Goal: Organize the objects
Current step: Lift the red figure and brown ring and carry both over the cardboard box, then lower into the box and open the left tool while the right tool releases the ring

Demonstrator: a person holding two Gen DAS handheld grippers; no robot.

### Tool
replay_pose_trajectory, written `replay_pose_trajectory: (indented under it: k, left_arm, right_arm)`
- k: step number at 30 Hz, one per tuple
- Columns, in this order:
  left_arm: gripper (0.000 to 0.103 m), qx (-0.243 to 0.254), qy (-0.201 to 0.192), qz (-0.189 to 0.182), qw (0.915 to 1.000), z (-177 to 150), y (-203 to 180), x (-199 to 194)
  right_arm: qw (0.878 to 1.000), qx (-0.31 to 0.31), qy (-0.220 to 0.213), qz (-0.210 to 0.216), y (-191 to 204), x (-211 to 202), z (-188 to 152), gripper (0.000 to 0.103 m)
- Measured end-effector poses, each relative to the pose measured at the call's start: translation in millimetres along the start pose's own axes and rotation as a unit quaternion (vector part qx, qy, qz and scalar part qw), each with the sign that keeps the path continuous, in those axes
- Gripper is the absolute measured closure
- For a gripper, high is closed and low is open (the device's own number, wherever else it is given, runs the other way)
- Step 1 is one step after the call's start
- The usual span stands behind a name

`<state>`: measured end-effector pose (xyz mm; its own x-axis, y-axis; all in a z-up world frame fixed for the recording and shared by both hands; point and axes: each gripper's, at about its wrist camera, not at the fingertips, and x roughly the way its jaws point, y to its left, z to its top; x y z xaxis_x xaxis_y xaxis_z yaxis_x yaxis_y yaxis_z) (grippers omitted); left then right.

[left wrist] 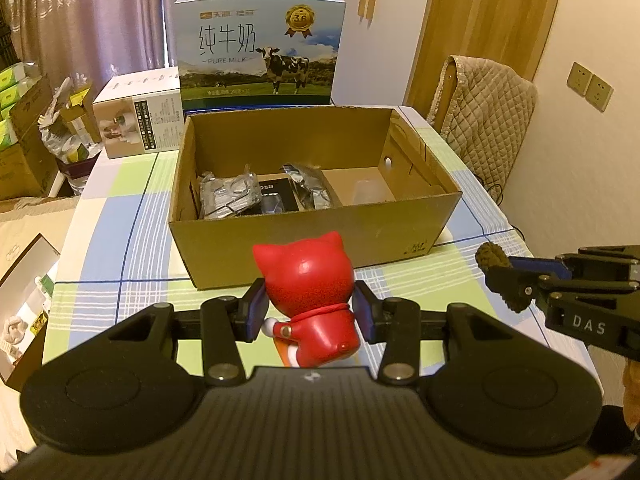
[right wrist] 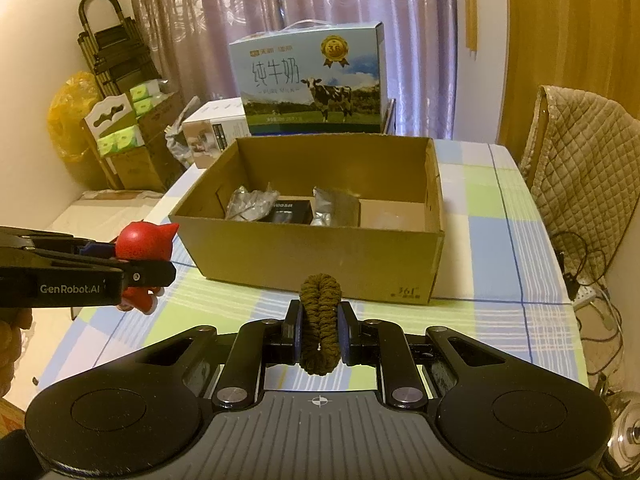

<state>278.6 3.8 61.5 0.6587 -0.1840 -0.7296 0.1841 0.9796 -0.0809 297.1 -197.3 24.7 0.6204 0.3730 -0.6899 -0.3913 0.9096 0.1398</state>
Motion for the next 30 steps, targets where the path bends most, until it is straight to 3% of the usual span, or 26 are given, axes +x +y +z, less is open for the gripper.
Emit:
replay_pose_trajectory:
  k: [13,24,30]
  left_arm:
    - [0.064,0.01,0.005,-0.013,0.9999,29.0,11.0,15.4]
    - [0.064,0.028,-0.007,-0.015,0.9995,95.1,21.0,37.1]
    - [0.063,0.032,-0.005,-0.013,0.9994,120.7,21.3,60.2]
  right_arm:
    - [1.0,-0.009,0.002,0.01,-9.9,17.8,37.9,0.088]
    - [1.0,-0.005,-0.011,0.017,-28.0,45.1,112.6,0.088]
    - [1.0,0.003,-0.003,0.013,-42.7,69.6,130.4,0.088]
